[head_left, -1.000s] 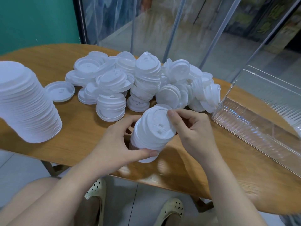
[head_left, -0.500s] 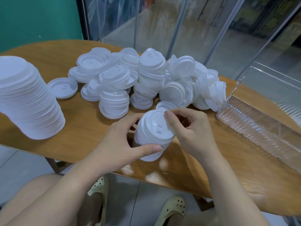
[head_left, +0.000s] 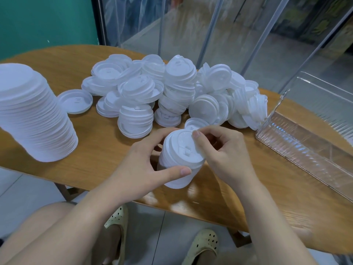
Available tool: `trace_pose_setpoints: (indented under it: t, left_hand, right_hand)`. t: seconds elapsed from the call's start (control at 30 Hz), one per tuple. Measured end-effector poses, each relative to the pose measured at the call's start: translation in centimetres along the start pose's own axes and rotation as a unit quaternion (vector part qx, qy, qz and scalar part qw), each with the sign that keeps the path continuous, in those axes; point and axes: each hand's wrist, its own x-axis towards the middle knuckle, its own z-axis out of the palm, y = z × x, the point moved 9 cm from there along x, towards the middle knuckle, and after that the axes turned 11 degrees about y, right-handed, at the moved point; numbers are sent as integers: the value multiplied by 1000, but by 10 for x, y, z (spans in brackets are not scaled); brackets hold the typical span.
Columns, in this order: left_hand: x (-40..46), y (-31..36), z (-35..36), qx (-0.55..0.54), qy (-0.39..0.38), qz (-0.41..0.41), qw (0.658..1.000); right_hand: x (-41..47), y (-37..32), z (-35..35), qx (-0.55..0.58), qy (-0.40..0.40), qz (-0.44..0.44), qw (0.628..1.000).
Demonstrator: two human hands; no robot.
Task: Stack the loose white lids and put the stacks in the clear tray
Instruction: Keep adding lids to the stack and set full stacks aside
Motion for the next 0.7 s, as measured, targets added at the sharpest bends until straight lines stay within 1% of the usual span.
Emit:
trace_pose_setpoints:
  t: [0.13, 0.2, 0.27, 0.33, 0.4, 0.53, 0.6, 0.7]
  left_hand:
    - [0, -1, -1, -10, -6, -6, 1000]
    - [0, -1, -2, -7, -3, -4, 1000]
    - [-1, 1, -3, -1, -2, -3, 1000]
    - [-1, 2, -2, 4, -4, 1, 1000]
    - [-2, 1, -1, 11, -4, 4, 1000]
    - [-1, -3, -5, 27, 16, -4, 999]
    - [-2, 1, -3, 26, 14, 5, 1000]
    - [-2, 4, -2, 21, 9, 11, 1000]
  right_hand:
    - [2, 3, 0, -3, -3, -14, 1000]
    - [7, 8, -10, -15, 34, -31, 999]
    - [16, 20, -20, -52, 59, -47, 996]
    - [22, 34, -21, -114, 40, -64, 991]
    - [24, 49, -14, -168, -3, -74, 983]
    - [22, 65, 6, -215, -64, -76, 972]
    - [24, 68, 12, -214, -73, -81, 971]
    - [27, 71, 11, -210, -53, -87, 972]
